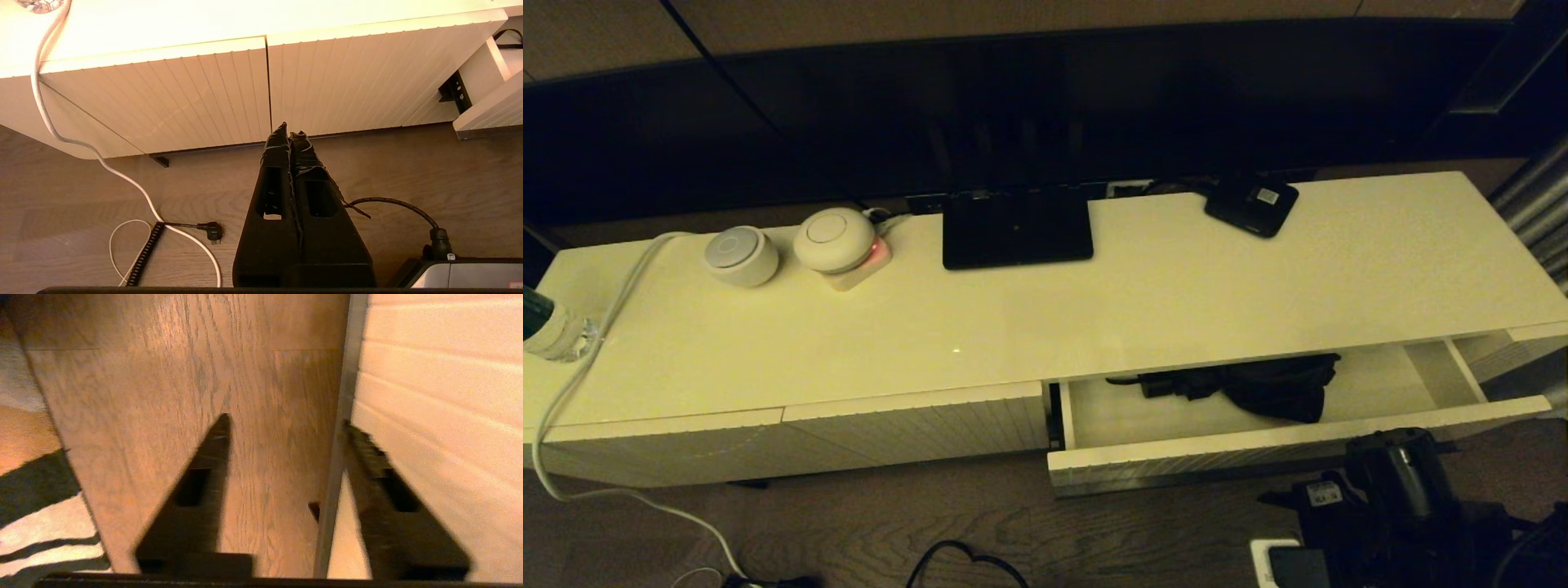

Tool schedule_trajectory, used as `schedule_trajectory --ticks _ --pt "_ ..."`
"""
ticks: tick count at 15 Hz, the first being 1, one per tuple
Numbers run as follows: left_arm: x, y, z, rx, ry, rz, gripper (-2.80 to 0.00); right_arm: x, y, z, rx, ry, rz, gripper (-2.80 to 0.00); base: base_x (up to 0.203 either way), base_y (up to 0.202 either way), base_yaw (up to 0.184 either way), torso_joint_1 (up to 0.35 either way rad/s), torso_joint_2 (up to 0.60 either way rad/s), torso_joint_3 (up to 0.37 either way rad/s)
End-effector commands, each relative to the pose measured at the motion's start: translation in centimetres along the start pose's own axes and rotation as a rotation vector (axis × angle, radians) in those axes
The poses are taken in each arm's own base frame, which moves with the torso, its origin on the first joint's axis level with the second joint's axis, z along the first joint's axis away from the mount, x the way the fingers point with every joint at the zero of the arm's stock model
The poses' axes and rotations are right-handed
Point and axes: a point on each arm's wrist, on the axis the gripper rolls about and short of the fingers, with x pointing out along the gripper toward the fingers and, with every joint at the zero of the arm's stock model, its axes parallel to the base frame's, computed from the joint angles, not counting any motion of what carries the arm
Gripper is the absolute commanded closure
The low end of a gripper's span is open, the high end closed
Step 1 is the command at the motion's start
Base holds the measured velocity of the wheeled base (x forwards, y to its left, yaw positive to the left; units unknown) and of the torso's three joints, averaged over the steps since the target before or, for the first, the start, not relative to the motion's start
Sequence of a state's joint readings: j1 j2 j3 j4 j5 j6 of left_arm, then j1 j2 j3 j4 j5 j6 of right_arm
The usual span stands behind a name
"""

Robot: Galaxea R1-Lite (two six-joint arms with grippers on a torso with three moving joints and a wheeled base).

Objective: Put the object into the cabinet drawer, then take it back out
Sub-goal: Open the drawer

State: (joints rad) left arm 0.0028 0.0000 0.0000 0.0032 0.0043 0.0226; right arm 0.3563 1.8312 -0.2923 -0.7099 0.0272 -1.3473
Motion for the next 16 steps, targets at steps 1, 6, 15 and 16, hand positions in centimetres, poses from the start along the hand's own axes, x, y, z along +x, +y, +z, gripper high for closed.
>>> schedule_trajectory --ticks 1,6,15,16 --pt "0.0 0.0 -0.1 0.0 0.003 0.001 0.0 -4.1 -0.6 0.3 -0.002 -0.031 -0.117 0.0 0.0 0.0 0.0 0.0 0.0 0.0" --pt "0.0 0.0 -0.1 0.0 0.003 0.001 0.0 -9.5 0.1 1.2 0.269 -0.109 -0.178 0.0 0.0 0.0 0.0 0.0 0.0 0.0" --pt "0.0 0.0 -0.1 0.0 0.003 0.001 0.0 -14.5 -6.6 3.2 0.856 -0.068 -0.239 0.0 0.0 0.0 0.0 0.0 0.0 0.0" --pt "0.0 0.0 -0.1 0.0 0.003 0.001 0.0 -14.6 -7.0 3.3 0.912 -0.002 -0.231 0.0 0.0 0.0 0.0 0.0 0.0 0.0"
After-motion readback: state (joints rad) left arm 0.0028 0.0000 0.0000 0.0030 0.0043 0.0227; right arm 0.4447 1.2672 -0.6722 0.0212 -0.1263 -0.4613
